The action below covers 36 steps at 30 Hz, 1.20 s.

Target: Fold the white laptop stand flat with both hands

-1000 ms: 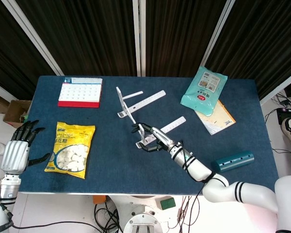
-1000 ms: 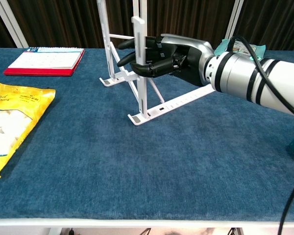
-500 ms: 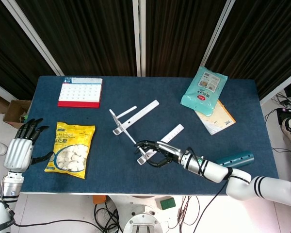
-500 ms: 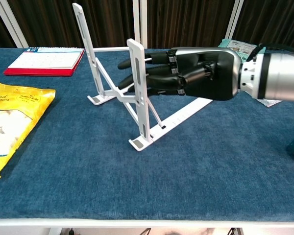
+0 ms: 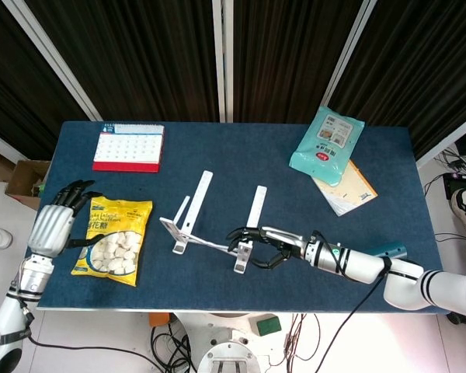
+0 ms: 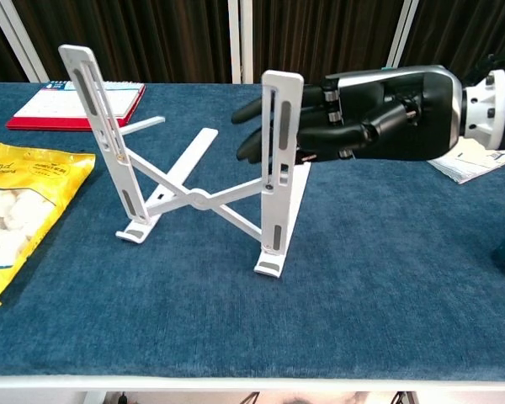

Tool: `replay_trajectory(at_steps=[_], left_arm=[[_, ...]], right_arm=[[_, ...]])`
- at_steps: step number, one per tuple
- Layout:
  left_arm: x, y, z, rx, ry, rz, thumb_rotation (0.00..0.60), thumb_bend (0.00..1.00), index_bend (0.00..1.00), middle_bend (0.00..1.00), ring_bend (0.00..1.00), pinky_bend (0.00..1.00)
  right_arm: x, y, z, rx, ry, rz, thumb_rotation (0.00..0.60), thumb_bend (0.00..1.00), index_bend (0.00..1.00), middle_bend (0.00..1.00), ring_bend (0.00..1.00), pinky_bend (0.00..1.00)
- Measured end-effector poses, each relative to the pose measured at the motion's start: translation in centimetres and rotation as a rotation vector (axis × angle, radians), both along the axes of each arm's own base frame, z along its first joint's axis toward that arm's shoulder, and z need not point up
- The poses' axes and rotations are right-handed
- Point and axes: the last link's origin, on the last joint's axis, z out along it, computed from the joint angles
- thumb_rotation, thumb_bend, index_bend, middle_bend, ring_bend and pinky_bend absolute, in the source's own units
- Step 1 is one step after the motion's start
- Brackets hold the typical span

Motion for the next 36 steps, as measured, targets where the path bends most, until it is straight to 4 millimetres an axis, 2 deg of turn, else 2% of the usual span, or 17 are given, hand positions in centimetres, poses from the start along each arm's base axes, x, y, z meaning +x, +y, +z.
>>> replay_trajectory(at_steps=[5,12,18,22,31,36], left_arm=[[0.8,2.6,-0.1,-0.064,-0.05,0.002,0.6,0.0,0.22,0.1,0.07,0.16],[1.6,3.4,-0.6,-0.172,-0.167,0.005,0.6,0.0,0.22,0.1,0.07,0.16],[2.8,3.2,-2.2,-0.281,-0.312,-0.025,0.6,0.0,0.21,0.1,0.07,0.16],[4.4,3.3,-4.2,-0.367,-0.421,-0.076,0.6,0.0,0.22,0.1,0.07,0.16],[8.0,4.3,-7.9,-0.475,-0.54,-0.179,0.6,0.0,0.22,0.1,0.07,0.18],[9.1,4.5,-9.4,-0.513,-0.59,-0.189,0.6,0.0,0.22,0.1,0.07,0.25]], right_arm=[[1.2,-0.5,-0.8,-0.033,-0.05,-0.026,0.6,0.45,0.16,0.28,0.12,0.11],[1.7,-0.3,-0.9,-0.062,-0.071,-0.013,0.6,0.45,0.12,0.25,0.1,0.07],[0.4,0.0,-0.5,-0.104,-0.031,-0.018,0.6,0.46,0.12,0.25,0.1,0.07],[-0.8,0.5,-0.1,-0.137,0.009,-0.022,0.6,0.46,0.12,0.25,0.1,0.07],[-2.8,1.5,0.2,-0.164,0.049,-0.062,0.6,0.46,0.12,0.25,0.1,0.07],[-3.3,1.6,0.1,-0.169,0.058,-0.072,0.6,0.46,0.12,0.25,0.1,0.07]])
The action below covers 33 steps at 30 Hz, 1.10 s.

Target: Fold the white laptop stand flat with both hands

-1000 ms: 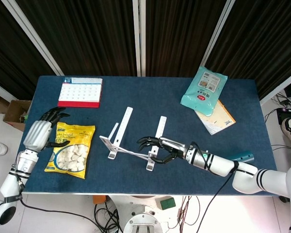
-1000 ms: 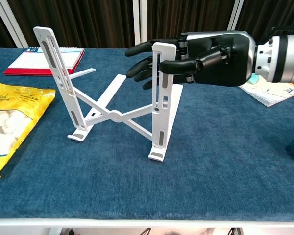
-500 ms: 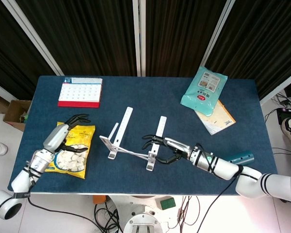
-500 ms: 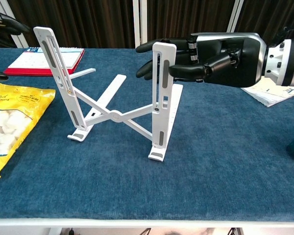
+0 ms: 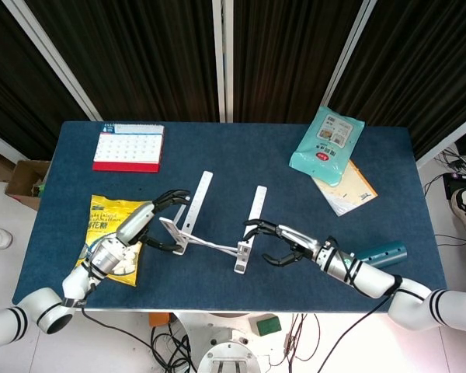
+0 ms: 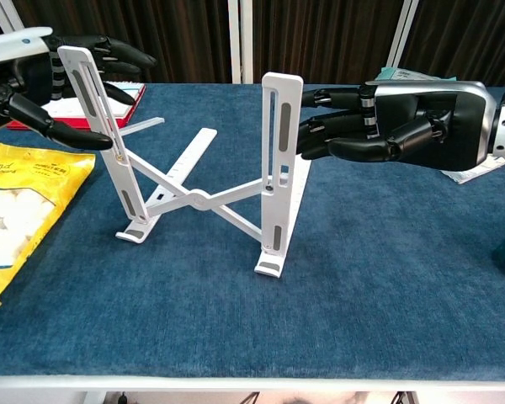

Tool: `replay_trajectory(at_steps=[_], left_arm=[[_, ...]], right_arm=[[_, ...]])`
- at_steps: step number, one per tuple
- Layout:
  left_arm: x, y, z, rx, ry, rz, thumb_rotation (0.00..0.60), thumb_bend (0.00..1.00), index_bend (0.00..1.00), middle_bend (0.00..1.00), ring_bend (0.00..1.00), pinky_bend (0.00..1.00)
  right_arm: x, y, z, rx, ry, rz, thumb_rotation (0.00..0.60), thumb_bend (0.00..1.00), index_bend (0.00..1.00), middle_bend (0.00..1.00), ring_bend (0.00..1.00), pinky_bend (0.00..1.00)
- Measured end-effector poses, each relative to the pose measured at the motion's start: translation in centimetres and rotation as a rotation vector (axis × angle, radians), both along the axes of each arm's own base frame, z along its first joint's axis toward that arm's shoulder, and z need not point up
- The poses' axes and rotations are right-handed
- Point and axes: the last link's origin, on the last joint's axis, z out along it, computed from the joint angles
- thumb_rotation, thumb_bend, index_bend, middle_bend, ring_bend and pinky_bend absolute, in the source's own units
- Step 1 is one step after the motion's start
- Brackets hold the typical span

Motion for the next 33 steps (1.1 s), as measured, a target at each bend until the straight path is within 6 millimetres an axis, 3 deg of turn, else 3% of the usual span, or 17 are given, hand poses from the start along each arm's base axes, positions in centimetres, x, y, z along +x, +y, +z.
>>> replay_trajectory(at_steps=[8,22,27,33], left_arm=[[-0.3,-0.3,-2.9,-0.112,-0.064,0.071,0.6,0.0,0.22,0.11,0.09,0.32],[-1.7,-3.0,-5.1,-0.305,-0.163,0.171,0.6,0.02,0.22,0.11,0.09,0.36],[-1.7,-3.5,-4.9,-0.339,-0.185,0.166,0.6,0.02,0.22,0.11,0.09,0.35],[-1.4,-3.0,-3.2,-0.266,-0.196,0.135,0.6,0.02,0.22,0.11,0.09,0.29]], right_arm=[[-0.5,0.2,-0.5,-0.001,0.013,-0.004,0.6,0.46,0.12,0.25,0.1,0.07],[-1.0,0.2,-0.9,-0.004,0.013,-0.016,0.6,0.46,0.12,0.25,0.1,0.07],[-1.0,0.4,-1.0,-0.003,0.017,-0.011,0.6,0.46,0.12,0.25,0.1,0.07],[-0.2,1.0,-2.4,0.017,0.006,0.004,0.6,0.46,0.12,0.24,0.1,0.07]])
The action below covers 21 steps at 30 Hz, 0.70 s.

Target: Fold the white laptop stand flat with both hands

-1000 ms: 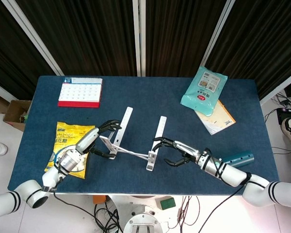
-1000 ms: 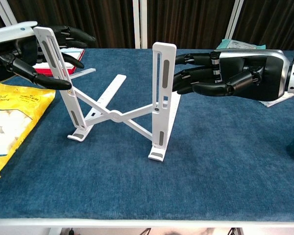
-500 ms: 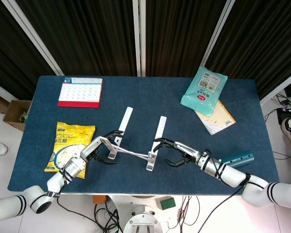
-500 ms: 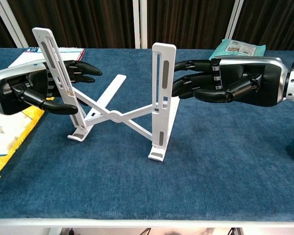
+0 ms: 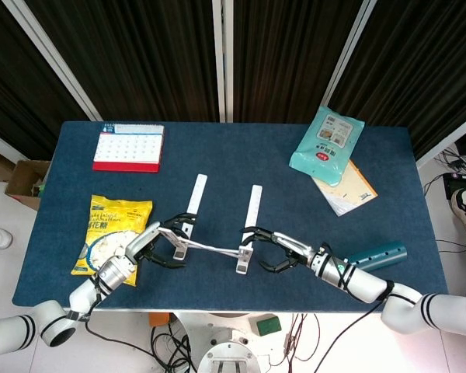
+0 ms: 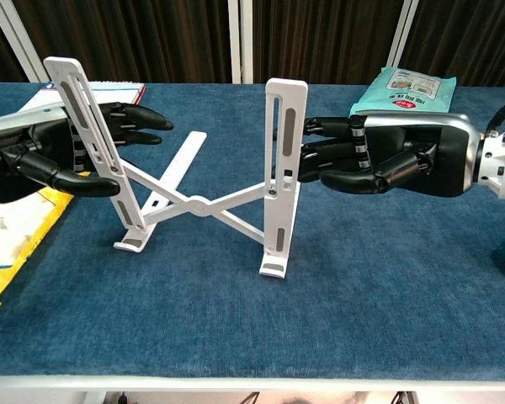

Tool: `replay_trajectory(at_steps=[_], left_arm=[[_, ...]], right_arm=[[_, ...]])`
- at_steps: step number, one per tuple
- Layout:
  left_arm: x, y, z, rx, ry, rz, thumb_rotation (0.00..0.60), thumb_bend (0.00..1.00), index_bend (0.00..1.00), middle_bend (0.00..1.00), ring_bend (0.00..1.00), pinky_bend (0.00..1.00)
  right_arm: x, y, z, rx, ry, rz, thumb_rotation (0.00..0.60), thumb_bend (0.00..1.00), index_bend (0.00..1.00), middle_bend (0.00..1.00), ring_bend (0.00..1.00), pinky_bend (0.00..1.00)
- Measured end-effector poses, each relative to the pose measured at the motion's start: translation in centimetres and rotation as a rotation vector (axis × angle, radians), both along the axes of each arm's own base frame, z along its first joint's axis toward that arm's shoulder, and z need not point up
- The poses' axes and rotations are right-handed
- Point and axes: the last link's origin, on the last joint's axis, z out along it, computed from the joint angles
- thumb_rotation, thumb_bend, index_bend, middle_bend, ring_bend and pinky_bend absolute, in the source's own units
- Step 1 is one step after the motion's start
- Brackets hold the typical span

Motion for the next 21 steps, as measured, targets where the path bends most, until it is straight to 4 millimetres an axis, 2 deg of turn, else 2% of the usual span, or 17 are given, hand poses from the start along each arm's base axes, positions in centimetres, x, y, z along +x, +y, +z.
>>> replay_trajectory(at_steps=[8,11,16,21], left_arm=[[-0.7,0.0,2.8,0.137,0.112,-0.033,0.6,0.02,0.22,0.11,0.09,0.27],[-1.2,-0.5,3.6,0.147,0.137,-0.025,0.6,0.02,0.22,0.11,0.09,0.27],[-1.6,-1.0,3.9,0.138,0.169,-0.024,0.6,0.02,0.22,0.11,0.09,0.27],[-1.5,-1.0,3.9,0.136,0.172,-0.025,0.6,0.02,0.22,0.11,0.09,0.27]], right_arm=[[2.2,1.2,-3.5,0.094,-0.202,-0.173,0.6,0.47,0.12,0.22,0.09,0.07],[2.2,1.5,-4.2,0.141,-0.271,-0.275,0.6,0.48,0.12,0.21,0.08,0.07],[1.7,2.0,-5.0,0.227,-0.358,-0.421,0.6,0.48,0.12,0.2,0.06,0.07],[1.4,2.4,-6.0,0.29,-0.375,-0.475,0.6,0.48,0.11,0.2,0.06,0.07]])
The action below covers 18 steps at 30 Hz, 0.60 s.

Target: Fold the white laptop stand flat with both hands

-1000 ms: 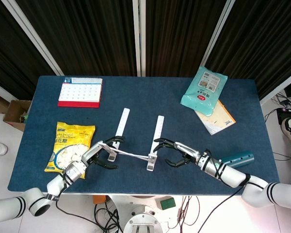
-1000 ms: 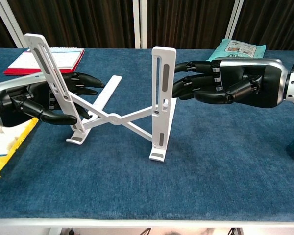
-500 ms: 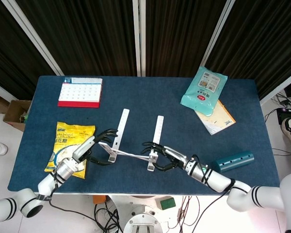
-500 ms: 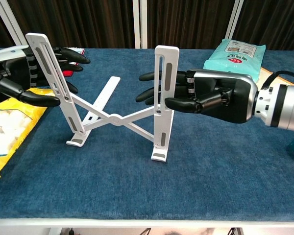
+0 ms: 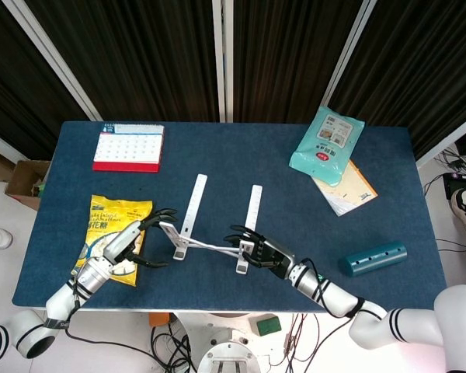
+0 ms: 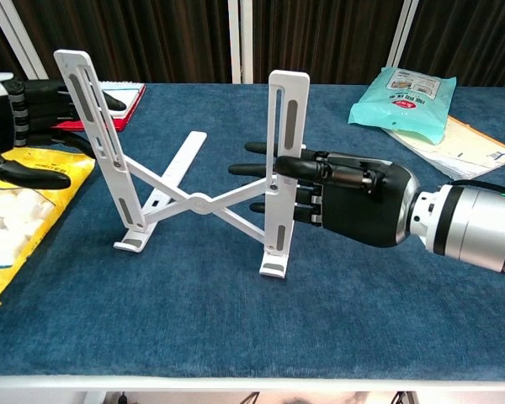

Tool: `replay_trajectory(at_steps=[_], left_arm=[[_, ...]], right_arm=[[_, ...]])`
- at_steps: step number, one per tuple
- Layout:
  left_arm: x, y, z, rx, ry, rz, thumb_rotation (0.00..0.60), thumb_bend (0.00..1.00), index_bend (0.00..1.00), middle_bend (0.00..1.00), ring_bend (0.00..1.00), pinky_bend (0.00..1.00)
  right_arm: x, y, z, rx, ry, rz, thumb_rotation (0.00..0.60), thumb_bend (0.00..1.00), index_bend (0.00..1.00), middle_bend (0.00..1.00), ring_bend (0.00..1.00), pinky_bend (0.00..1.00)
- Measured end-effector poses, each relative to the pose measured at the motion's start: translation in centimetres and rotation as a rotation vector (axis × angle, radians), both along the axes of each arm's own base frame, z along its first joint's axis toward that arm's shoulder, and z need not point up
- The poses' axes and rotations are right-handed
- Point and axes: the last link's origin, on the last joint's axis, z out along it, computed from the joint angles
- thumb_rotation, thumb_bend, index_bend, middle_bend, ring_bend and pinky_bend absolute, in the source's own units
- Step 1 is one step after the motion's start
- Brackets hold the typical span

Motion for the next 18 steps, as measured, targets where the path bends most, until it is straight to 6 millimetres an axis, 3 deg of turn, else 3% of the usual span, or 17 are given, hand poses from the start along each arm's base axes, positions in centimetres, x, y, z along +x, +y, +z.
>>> replay_trajectory(at_steps=[8,11,13,18], left_arm=[[0.0,0.1,0.2,0.002,0.007,-0.005,0.6,0.02,0.22,0.11,0.09,0.26],[-0.1,0.2,0.5,0.019,0.011,-0.006,0.6,0.02,0.22,0.1,0.09,0.26],[-0.2,0.2,0.8,0.037,0.018,-0.007,0.6,0.02,0.22,0.1,0.09,0.26],[-0.6,0.3,1.6,0.094,0.063,-0.014,0.6,0.02,0.22,0.11,0.09,0.25]], right_arm=[[-0.1,0.4,-0.4,-0.008,0.021,0.041,0.6,0.47,0.1,0.19,0.06,0.07],[0.0,0.3,0.0,-0.062,0.055,0.098,0.6,0.35,0.07,0.16,0.03,0.03],[0.0,0.2,0.2,-0.122,0.097,0.157,0.6,0.21,0.02,0.12,0.0,0.0],[0.9,0.0,0.9,-0.299,0.213,0.294,0.6,0.17,0.0,0.06,0.0,0.0]])
